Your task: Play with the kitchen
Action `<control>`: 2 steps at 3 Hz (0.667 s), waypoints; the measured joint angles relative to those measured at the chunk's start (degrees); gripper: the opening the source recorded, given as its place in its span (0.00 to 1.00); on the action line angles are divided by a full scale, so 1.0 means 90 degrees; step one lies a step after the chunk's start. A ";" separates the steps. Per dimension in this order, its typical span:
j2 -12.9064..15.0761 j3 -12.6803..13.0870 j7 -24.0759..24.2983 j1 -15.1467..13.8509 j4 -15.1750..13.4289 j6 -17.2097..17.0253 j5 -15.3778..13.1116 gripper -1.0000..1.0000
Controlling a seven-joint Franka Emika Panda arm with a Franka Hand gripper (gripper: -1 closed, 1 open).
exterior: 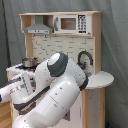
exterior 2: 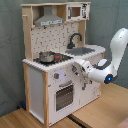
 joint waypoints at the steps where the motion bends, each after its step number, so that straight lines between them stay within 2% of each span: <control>1: 0.0000 -0.0004 0.0000 0.0000 0.0000 0.0000 0.0000 0.00; 2: -0.0009 -0.0003 -0.0208 -0.0002 0.0017 -0.0022 -0.0043 0.00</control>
